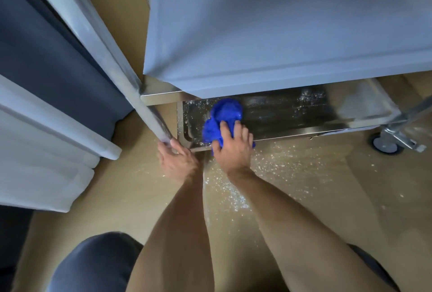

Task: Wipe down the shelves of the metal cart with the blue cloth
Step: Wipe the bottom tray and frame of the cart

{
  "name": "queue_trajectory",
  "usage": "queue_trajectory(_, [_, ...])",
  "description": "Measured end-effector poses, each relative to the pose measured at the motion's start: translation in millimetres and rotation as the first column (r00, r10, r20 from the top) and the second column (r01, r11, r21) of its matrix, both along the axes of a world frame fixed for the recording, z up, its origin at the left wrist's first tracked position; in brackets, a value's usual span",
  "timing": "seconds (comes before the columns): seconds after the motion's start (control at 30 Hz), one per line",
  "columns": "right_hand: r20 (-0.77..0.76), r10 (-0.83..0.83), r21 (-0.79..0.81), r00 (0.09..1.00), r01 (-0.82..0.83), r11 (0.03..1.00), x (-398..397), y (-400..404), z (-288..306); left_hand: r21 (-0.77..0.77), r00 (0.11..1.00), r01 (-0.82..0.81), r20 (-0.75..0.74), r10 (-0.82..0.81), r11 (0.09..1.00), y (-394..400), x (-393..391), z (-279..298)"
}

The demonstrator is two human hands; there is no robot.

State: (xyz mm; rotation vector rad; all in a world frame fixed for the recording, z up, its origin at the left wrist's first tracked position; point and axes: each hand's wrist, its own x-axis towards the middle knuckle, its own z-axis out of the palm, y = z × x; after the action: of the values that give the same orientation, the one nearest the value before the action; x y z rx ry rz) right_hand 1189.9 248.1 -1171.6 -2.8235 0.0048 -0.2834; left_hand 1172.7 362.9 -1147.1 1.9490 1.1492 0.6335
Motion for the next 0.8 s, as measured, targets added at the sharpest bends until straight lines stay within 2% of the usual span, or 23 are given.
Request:
queue_trajectory(0.1, [-0.002, -0.012, 0.021, 1.000, 0.012, 1.000, -3.3, 38.7, -0.6, 0.009, 1.000, 0.017, 0.004, -0.017, 1.000, 4.9, -0.7, -10.7])
queue_trajectory(0.23, [0.018, -0.069, 0.042, 0.997, 0.069, 0.997, -6.3, 14.9, -1.0, -0.007, 0.999, 0.031, -0.043, -0.032, 0.999, -3.2, -1.4, -5.0])
queue_trajectory(0.3, [0.017, -0.199, 0.055, 0.980, 0.198, 0.979, -3.9, -12.8, -1.1, -0.032, 0.998, 0.042, -0.041, -0.043, 0.999, -8.6, -0.9, -0.9])
queue_trajectory(0.4, [-0.004, -0.425, 0.061, 0.905, 0.425, 0.903, 9.7, -80.2, -4.3, -0.043, 0.996, 0.074, -0.048, -0.076, 0.996, -9.5, -3.6, 1.0])
queue_trajectory(0.47, [-0.017, -0.500, 0.063, 0.866, 0.500, 0.864, 18.1, -112.2, -5.8, -0.027, 0.994, 0.100, -0.046, -0.102, 0.995, -7.8, -6.1, 0.6])
queue_trajectory(0.53, [0.008, -0.513, 0.059, 0.858, 0.512, 0.857, 16.9, -104.4, -9.9, -0.033, 0.992, 0.124, -0.034, -0.125, 0.992, -6.3, -7.4, -0.9])
queue_trajectory(0.6, [0.065, -0.424, 0.052, 0.903, 0.422, 0.905, 6.1, -58.7, -14.7, -0.039, 0.989, 0.147, -0.027, -0.148, 0.988, -2.2, -11.4, -2.7])
queue_trajectory(0.67, [0.096, -0.174, 0.041, 0.980, 0.171, 0.984, -8.7, 4.4, -17.1, -0.025, 0.982, 0.189, -0.017, -0.190, 0.982, 7.1, -14.7, -2.8])
queue_trajectory(0.73, [0.062, 0.056, 0.024, 0.996, -0.058, 0.998, -22.4, 61.8, -17.7, -0.012, 0.968, 0.249, -0.004, -0.250, 0.968, 23.3, -17.5, -3.6])
queue_trajectory(0.8, [0.023, 0.090, 0.043, 0.996, -0.091, 0.995, -25.6, 87.8, -16.1, 0.000, 0.937, 0.350, 0.001, -0.350, 0.937, 40.7, -18.3, -6.8])
